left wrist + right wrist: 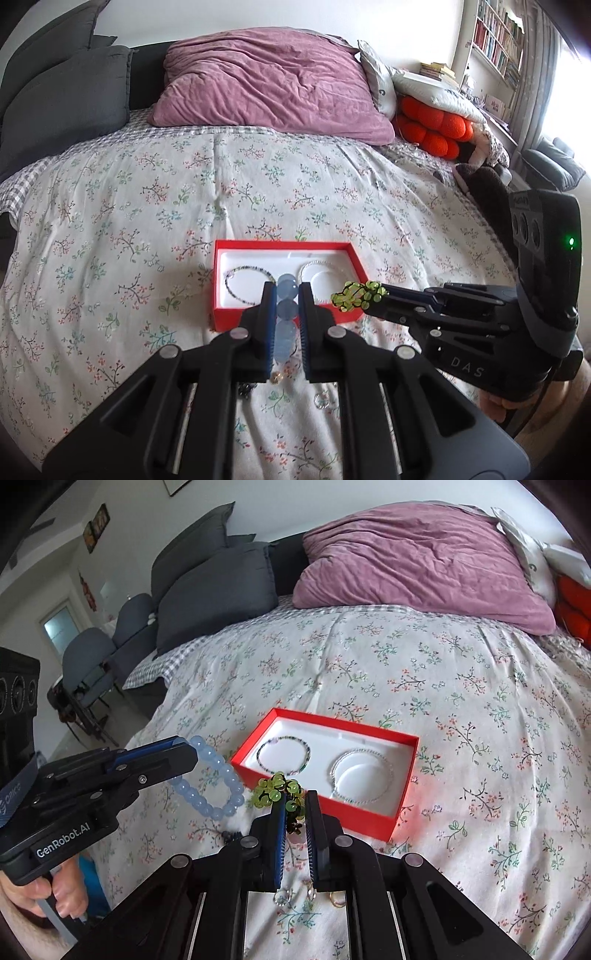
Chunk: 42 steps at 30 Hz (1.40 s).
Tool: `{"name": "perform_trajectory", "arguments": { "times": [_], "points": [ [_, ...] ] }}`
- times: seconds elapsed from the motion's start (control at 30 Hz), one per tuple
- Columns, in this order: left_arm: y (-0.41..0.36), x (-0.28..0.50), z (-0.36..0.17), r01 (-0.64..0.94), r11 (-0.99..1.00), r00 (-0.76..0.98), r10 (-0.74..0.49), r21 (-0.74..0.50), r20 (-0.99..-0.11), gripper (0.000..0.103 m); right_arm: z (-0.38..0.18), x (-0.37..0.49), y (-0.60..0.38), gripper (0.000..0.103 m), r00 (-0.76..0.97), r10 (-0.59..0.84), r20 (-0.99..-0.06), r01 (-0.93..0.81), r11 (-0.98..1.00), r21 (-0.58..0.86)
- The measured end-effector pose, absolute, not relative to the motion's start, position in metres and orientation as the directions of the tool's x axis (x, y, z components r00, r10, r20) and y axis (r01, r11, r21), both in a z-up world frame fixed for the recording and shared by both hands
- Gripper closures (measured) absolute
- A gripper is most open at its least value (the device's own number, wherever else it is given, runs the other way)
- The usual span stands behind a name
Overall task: Organize jewelry
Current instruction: 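Carry the blue bracelet and green pendant over the red box and lower them in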
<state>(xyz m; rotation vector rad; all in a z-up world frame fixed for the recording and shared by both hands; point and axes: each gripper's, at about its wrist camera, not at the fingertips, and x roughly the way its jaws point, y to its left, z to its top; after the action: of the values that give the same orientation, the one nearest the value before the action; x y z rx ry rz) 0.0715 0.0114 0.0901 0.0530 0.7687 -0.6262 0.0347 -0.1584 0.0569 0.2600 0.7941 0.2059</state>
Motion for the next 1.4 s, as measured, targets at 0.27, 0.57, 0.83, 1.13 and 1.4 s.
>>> {"name": "perform_trajectory", "arguments": {
  "times": [0.27,0.57,0.83,1.13,1.4],
  "points": [
    [-0.005,0.088,0.093,0.529,0.824,0.556,-0.517,-0.202,-0.651,0.09,0.062,0.05,-0.175,0.093,0.703,0.274,-0.657,-0.033,0.935,0.354],
    [-0.019,0.114,0.085,0.54,0.777,0.502,-0.605,-0.323,-0.618,0.09,0.056,0.065,-0.192,0.093,0.705,0.263,-0.659,0.022,0.92,0.39],
    [-0.022,0.144,0.048,0.473,0.793,0.457,-0.594,-0.385,-0.662,0.09,0.041,0.078,-0.202,0.093,0.685,0.241,-0.688,0.066,0.92,0.388],
    [-0.014,0.153,0.029,0.451,0.867,0.518,-0.446,-0.209,-0.73,0.09,0.02,0.097,-0.202,0.093,0.649,0.238,-0.723,0.093,0.918,0.385],
    [-0.015,0.152,0.026,0.464,0.872,0.522,-0.412,-0.156,-0.747,0.09,0.007,0.111,-0.195,0.093,0.617,0.181,-0.766,0.118,0.941,0.317]
  ]
}}
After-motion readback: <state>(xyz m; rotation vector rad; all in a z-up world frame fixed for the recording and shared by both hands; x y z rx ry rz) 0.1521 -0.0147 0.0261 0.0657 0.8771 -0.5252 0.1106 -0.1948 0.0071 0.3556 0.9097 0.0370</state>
